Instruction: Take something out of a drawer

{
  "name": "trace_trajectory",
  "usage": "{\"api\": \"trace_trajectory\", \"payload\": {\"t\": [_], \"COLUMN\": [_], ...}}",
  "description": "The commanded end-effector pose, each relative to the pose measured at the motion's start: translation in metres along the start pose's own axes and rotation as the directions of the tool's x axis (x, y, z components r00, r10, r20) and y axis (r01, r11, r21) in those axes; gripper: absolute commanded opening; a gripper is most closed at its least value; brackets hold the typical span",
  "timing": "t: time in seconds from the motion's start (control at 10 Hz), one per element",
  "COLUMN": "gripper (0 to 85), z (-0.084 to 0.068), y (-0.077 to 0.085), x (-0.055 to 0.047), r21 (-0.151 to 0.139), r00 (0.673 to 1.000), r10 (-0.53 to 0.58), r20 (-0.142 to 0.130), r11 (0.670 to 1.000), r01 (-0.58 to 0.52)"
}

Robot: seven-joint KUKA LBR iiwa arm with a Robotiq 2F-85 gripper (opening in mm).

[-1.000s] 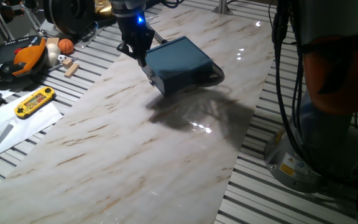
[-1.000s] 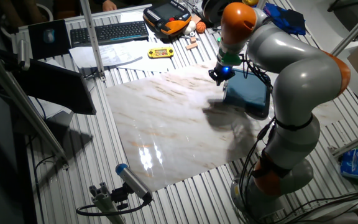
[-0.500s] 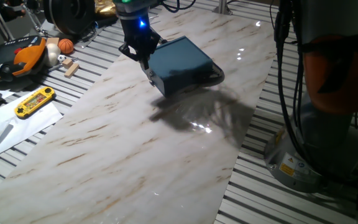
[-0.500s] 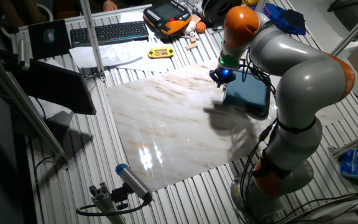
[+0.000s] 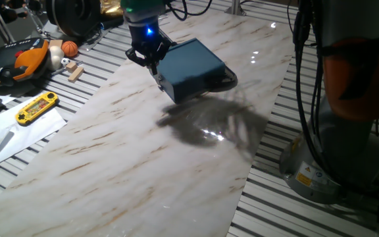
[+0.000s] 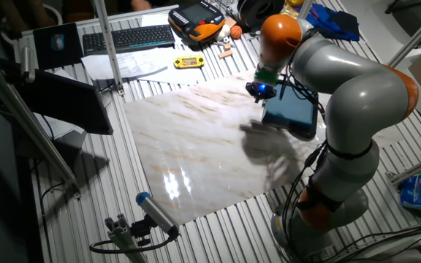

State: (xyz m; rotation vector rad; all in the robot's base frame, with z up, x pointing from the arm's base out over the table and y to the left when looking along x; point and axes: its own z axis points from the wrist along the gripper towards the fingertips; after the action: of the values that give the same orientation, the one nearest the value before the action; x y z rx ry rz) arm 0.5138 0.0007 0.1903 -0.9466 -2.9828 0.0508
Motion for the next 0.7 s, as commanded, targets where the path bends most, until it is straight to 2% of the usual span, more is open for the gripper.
{"api": "trace_trajectory", "payload": {"t": [0.0, 0.3, 0.4, 0.5, 0.6], "gripper": [0.0, 0.0, 0.0, 0.0, 0.0], "z": [0.002, 0.005, 0.001, -0.002, -0.003], "y": [-0.001, -0.001, -0.005, -0.011, -0.015], "x": [-0.003, -0.009, -0.014, -0.021, -0.027], "r21": [-0.006, -0.005, 0.023, -0.004, -0.014], "r00": [1.0, 0.988, 0.977, 0.972, 0.969], "r10": [-0.027, -0.151, -0.214, -0.234, -0.248], "r20": [-0.004, -0.013, 0.001, -0.01, -0.01], "r11": [1.0, 0.988, 0.977, 0.972, 0.969], "r01": [0.027, 0.151, 0.214, 0.234, 0.247]}}
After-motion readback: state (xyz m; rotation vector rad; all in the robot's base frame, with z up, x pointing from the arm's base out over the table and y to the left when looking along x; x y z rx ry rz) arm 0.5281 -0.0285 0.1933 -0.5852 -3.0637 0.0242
